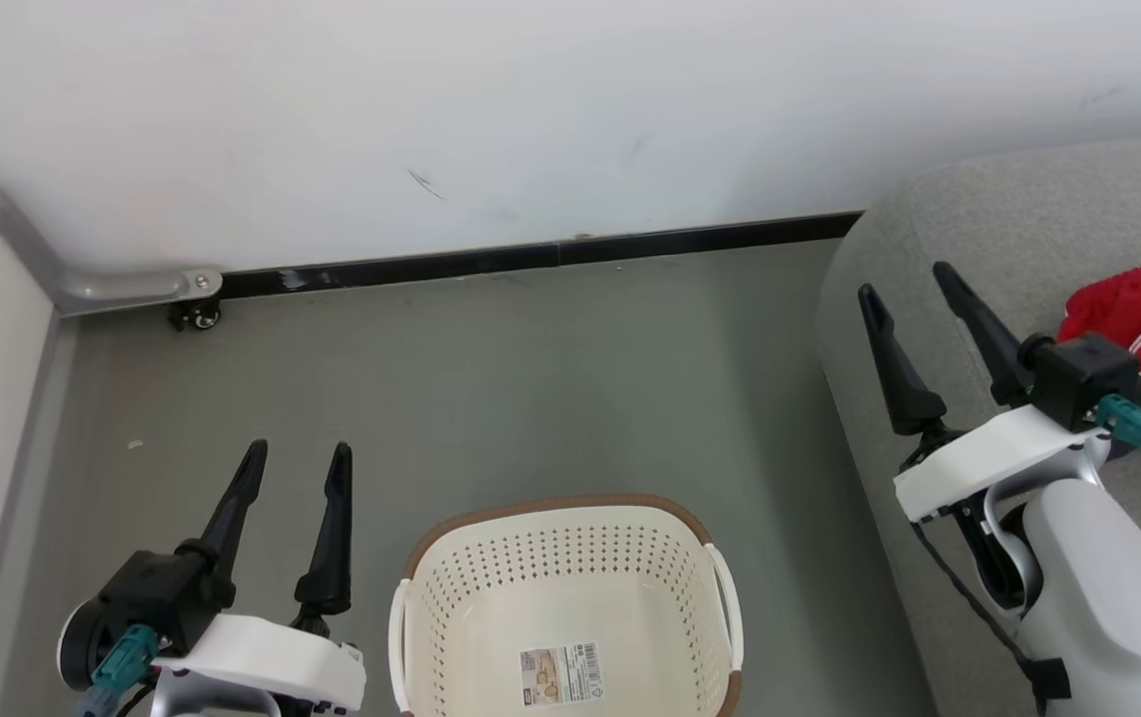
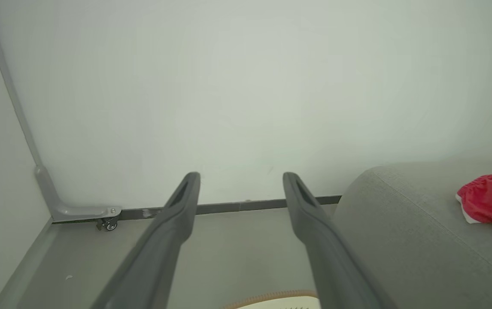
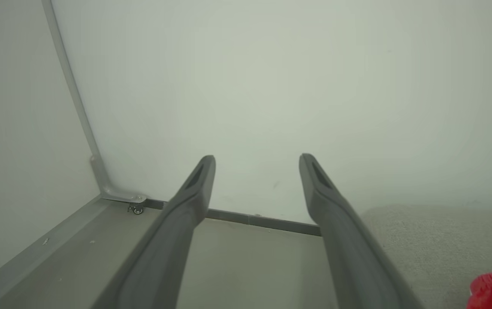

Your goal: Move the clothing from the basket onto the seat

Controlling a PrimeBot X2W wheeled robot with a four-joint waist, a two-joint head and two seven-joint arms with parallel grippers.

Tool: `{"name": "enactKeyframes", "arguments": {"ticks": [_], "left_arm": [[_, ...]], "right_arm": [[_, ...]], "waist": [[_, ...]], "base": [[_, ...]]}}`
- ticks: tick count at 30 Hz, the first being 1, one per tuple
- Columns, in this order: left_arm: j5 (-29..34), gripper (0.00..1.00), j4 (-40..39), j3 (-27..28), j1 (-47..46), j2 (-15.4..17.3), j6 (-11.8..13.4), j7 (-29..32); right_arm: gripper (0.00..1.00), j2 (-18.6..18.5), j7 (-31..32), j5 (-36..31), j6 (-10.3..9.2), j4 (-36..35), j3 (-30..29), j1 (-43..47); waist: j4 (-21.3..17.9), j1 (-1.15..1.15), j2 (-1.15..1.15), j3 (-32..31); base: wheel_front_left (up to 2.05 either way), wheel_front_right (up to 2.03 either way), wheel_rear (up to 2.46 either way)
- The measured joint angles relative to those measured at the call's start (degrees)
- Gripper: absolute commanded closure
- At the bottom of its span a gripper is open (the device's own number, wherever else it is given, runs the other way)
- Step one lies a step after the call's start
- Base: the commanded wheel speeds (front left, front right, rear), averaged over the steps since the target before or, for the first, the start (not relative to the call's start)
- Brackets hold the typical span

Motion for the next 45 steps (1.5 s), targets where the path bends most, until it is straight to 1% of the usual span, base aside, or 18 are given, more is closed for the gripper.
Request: {"name": "enactKeyframes", "arguments": {"ticks": [8, 15, 20, 25, 30, 36, 45], "left_arm": [[1.5, 0.0, 0.1, 1.7, 2.5, -0.6, 1.5, 0.0], [2.5, 0.0, -0.7, 2.6, 4.5, -2.4, 2.9, 0.0], [3.0, 0.0, -0.9, 2.2, 5.6, -2.9, 2.9, 0.0], [3.4, 0.0, -0.9, 2.1, 6.5, -3.7, 2.9, 0.0], [4.5, 0.0, -0.4, 2.0, 6.8, -3.8, 2.8, 0.0], [4.9, 0.0, -0.2, 2.1, 7.9, -4.1, 2.5, 0.0], [6.4, 0.0, 0.9, 1.9, 9.2, -4.1, 2.4, 0.0]], "right_arm": [[0.0, 2.7, 0.2, -1.5, 0.0, -0.7, -2.1, 4.0], [0.0, 5.1, 0.8, -3.3, 0.0, -0.8, -4.5, 8.0], [0.0, 7.3, 1.1, -4.0, 0.0, -1.6, -6.0, 10.9], [0.0, 8.0, 2.0, -4.4, 0.0, -2.4, -6.6, 14.4], [0.0, 9.2, 2.9, -4.9, 0.0, -2.9, -7.4, 18.3], [0.0, 9.6, 3.3, -6.0, 0.0, -3.7, -8.0, 22.1], [0.0, 9.9, 4.4, -7.8, 0.0, -7.1, -7.7, 24.6]], "waist": [[2.4, 0.0, 0.0, -1.9], [4.2, 0.0, 0.0, -3.6], [5.4, 0.0, 0.0, -4.8], [6.2, 0.0, 0.0, -6.0], [6.7, 0.0, 0.0, -7.1], [6.7, 0.0, 0.0, -8.2], [5.6, 0.0, 0.0, -9.0]], "base": [[0.0, 0.0, 0.0], [0.0, 0.0, 0.0], [0.0, 0.0, 0.0], [0.0, 0.0, 0.0], [0.0, 0.0, 0.0], [0.0, 0.0, 0.0], [0.0, 0.0, 0.0]]}}
